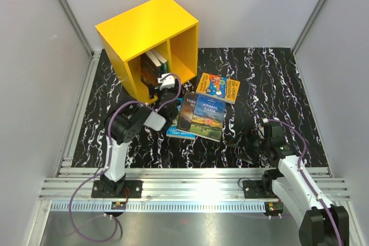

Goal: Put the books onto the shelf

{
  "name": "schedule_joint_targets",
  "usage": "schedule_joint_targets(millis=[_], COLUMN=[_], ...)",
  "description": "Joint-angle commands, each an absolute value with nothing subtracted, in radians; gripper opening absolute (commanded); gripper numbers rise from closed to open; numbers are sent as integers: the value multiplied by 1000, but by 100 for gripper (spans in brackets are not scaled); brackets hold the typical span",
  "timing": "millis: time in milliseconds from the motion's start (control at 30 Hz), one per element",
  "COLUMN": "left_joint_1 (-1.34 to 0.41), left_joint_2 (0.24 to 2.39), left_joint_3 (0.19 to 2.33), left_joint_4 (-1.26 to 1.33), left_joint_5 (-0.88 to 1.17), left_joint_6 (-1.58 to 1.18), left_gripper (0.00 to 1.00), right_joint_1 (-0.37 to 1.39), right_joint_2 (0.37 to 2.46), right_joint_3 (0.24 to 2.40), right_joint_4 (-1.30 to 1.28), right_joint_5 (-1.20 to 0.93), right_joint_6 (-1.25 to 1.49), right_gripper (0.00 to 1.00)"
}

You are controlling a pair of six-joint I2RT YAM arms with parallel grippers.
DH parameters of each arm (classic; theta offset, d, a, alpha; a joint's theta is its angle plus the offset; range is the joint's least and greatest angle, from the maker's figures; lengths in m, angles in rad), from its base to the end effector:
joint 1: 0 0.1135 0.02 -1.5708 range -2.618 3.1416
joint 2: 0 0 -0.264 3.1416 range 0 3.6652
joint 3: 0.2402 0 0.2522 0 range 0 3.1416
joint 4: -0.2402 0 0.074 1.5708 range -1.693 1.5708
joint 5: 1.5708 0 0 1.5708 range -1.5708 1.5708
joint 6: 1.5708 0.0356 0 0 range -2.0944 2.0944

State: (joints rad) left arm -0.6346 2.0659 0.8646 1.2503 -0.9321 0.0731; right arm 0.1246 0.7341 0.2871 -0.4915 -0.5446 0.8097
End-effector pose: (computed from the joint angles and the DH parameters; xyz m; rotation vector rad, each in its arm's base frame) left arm 0.3270 -0.2052 0.1437 -0.2039 1.5340 0.2631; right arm 0.1292 0.0348 0.1543 0.6563 2.5546 1.0418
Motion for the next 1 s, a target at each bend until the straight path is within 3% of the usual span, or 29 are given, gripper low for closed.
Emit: schedule_joint_targets(millis=[0, 167, 400, 533, 700, 867, 967], left_joint_1=[-698, -718, -722, -770, -790, -756, -738], left_joint_2=[1985, 1838, 1616, 1513, 1454, 1422, 1457], left_joint_3=[959, 1000, 1032, 1089, 1203, 1183, 1196], left_joint_4=[1437, 1044, 279, 65, -247, -224, -207], left_joint_5=[-988, -1051, -1022, -983, -716, -314, -197], left_joint_6=[132, -38, -435, -468, -635, -701, -729], left_gripper=[99, 99, 99, 99, 99, 99, 99], right_joint_1=[129, 129, 127, 129, 129, 129, 129], right_joint_2=[738, 750, 770, 845, 1166, 1442, 1583], right_joint_3=[325, 396, 520, 597, 707, 886, 965], right_joint_4=[-474, -485, -528, -480, -404, -431, -419], right_joint_5=[-578, -592, -580, -568, -580, -502, -494], right_joint_6=[834, 848, 842, 850, 856, 782, 753], right_gripper=[92, 92, 93, 95, 95, 91, 88])
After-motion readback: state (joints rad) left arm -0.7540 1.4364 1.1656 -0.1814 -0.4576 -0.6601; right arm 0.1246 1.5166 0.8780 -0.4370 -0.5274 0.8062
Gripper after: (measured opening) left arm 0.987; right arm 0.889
